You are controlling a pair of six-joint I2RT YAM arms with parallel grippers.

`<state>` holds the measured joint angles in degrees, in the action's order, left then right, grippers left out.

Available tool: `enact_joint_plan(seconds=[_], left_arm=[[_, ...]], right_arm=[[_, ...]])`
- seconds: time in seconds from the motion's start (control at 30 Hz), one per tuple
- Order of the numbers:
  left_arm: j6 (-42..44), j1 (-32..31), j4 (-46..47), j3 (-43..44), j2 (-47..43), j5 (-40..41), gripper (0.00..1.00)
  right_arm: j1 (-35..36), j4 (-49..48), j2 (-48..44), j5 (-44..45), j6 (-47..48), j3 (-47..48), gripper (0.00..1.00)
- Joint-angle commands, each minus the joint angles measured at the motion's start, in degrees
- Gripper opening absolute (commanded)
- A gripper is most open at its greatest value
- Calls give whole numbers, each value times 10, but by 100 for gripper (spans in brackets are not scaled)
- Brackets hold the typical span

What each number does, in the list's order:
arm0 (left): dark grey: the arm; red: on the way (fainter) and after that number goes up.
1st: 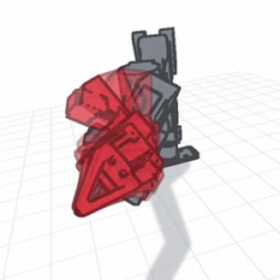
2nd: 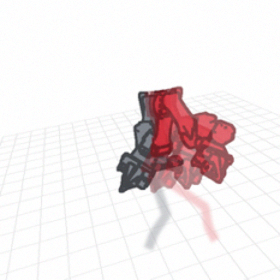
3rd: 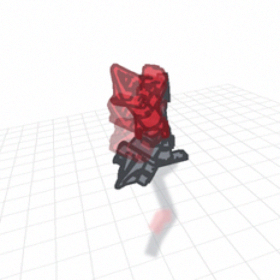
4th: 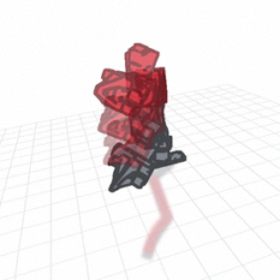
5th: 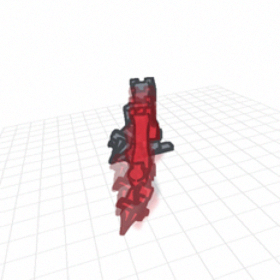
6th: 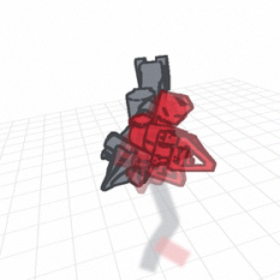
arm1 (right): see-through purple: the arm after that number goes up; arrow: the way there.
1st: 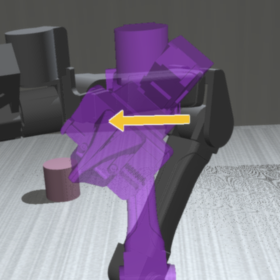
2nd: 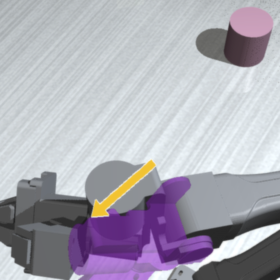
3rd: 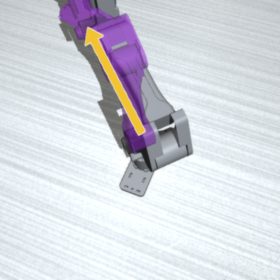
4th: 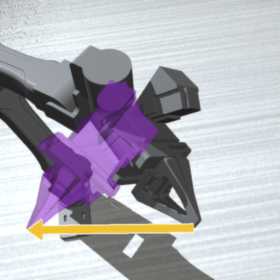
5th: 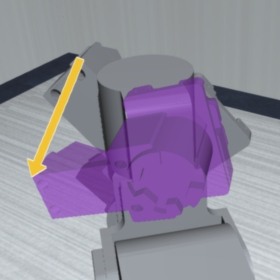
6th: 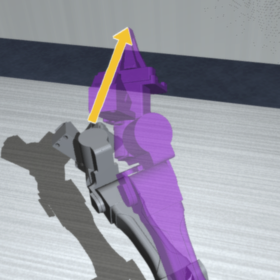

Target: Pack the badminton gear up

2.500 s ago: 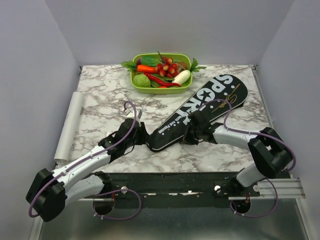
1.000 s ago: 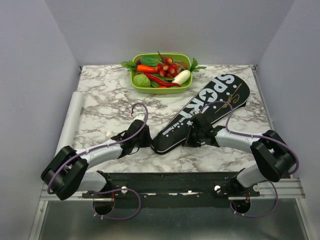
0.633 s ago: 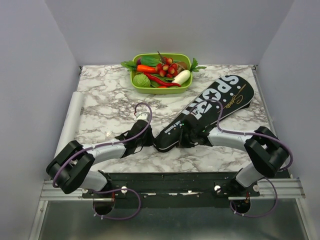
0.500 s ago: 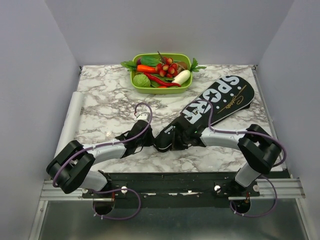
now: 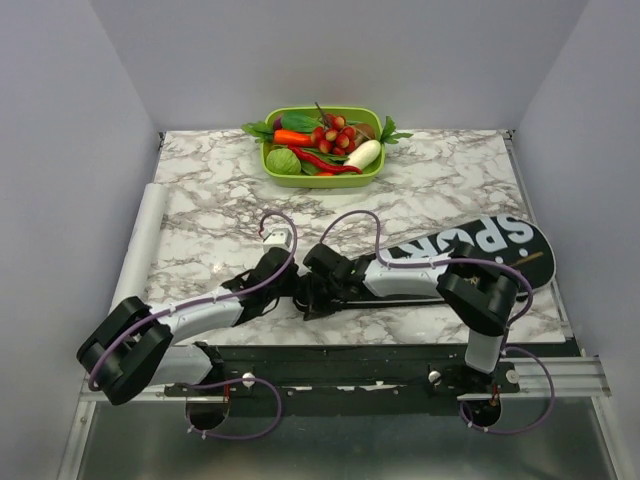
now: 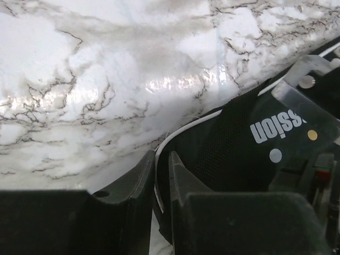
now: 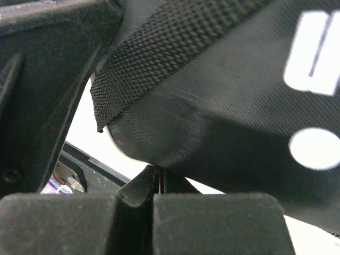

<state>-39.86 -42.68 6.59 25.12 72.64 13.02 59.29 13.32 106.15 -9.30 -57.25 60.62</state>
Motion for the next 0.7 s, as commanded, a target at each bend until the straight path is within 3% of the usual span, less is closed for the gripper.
enact_joint_plan(seconds=[0.0,0.37,0.67], left_arm=[[-13,-28,-35,-27,-40,-74,23],[-30,-40,-53,-75,-130,-76,20],[-50,-67,-51,-115,-152,-63,18]], right_arm=[[7,-40,10,17,-16,13,1],[7,-34,-10,24,-23,20,1],[7,29,47,-7,73,166,1]])
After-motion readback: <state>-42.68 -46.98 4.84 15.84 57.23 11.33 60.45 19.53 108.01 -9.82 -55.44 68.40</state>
